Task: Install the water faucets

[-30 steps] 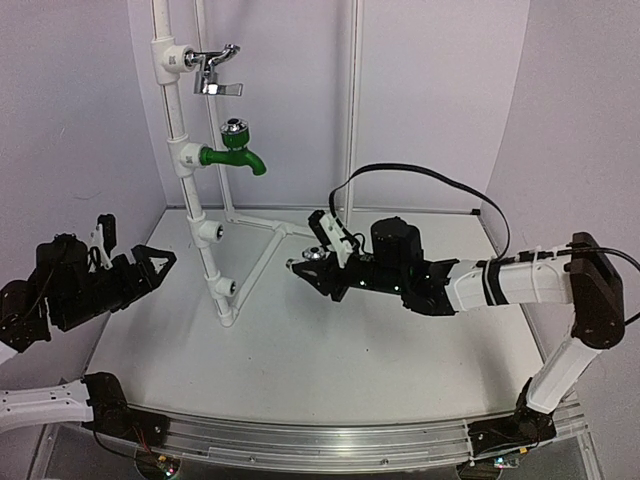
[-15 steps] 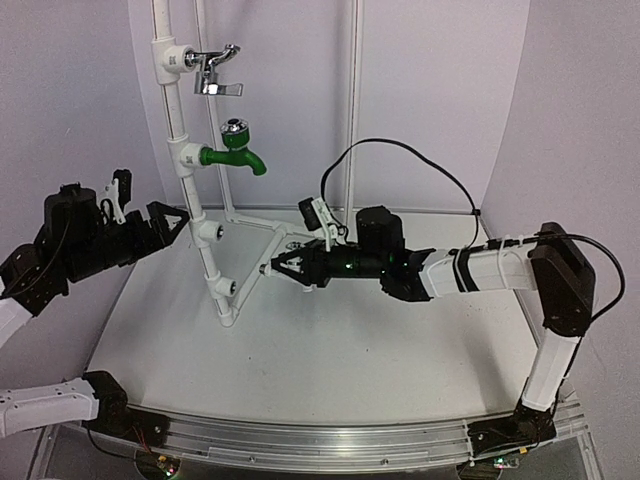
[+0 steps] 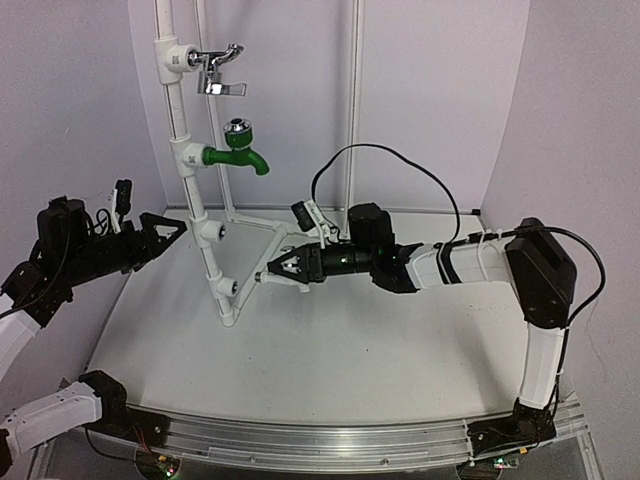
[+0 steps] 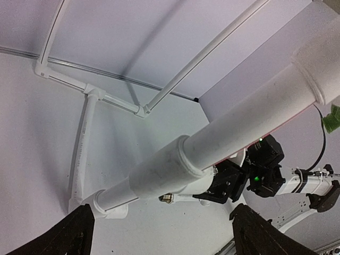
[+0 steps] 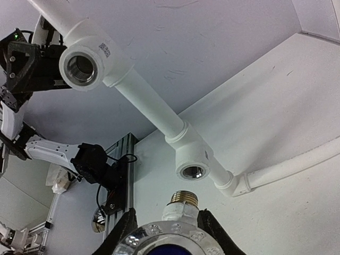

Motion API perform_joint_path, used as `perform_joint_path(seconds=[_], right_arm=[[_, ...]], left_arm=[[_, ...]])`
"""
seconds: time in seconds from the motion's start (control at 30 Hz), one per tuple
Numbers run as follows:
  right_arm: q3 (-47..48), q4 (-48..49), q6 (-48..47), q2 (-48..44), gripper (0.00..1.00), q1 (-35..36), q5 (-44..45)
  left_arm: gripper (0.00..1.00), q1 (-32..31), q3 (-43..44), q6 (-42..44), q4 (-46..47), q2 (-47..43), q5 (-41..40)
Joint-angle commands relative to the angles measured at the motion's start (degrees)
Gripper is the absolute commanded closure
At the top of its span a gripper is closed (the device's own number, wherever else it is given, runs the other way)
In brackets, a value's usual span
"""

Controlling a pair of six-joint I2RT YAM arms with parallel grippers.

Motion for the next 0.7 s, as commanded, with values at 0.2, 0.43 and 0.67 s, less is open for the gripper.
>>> perform_joint_path(seconds=[0.2, 0.43, 0.67], right_arm=[[1.16, 38.61, 30.59, 4.18, 1.00, 4.34, -4.02], [6.09, 43.81, 34.51, 8.77, 1.00, 8.98, -1.47], [7.16, 44.62, 36.10, 9.94, 1.00, 10.34, -0.83]], left_arm=[[0.04, 0.11, -7.32, -2.21, 5.01, -3.32, 24.69], [0.10, -0.06, -10.62, -4.12, 10.84, -1.18, 33.40], [0.24, -1.07, -13.16, -8.08, 17.65, 0.80, 36.86]])
